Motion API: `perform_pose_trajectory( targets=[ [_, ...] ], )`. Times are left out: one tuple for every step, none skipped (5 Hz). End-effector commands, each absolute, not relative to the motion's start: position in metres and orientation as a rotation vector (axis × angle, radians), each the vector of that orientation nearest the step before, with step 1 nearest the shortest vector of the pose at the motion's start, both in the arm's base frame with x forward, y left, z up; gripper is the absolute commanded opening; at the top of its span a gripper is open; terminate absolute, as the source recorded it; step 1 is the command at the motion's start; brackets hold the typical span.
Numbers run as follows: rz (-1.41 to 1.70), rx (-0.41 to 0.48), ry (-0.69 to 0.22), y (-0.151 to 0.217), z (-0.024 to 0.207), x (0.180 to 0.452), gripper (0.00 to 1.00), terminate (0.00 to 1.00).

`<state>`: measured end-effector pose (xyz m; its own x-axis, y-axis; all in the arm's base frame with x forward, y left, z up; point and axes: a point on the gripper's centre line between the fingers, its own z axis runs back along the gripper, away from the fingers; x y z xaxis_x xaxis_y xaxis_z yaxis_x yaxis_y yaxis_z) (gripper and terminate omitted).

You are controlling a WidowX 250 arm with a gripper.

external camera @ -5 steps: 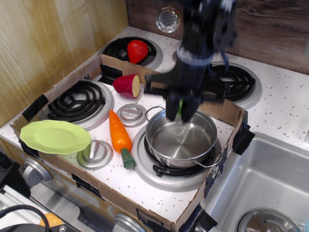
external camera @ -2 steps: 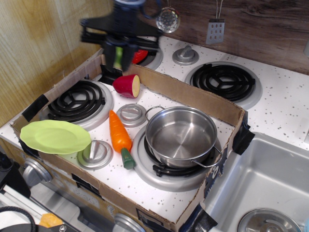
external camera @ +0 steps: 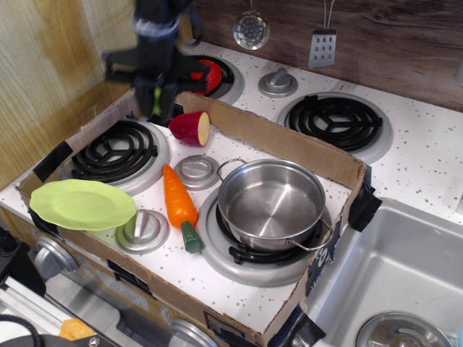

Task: Take broccoli out of pan

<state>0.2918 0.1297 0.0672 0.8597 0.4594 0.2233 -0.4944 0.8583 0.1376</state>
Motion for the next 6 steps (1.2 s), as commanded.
perform_pose_trajectory(
  targets=[
    [0.375,0.153,-0.257,0.174,0.048,0.317,0.00,0.00],
    [0.316,0.140,-0.258,0.184,0.042,0.332,0.00,0.00],
    [0.269,0.132,-0.251,0.185,0.049,0.340,1.00,0.00],
    [0.258,0.183,-0.230,0.183,0.069,0.341,1.00,0.00],
    [0.247,0.239,-0.181,0.175,0.097,0.347,1.00,0.00],
    [0.259,0.273,-0.159,0.168,0.117,0.349,1.00,0.00]
  ],
)
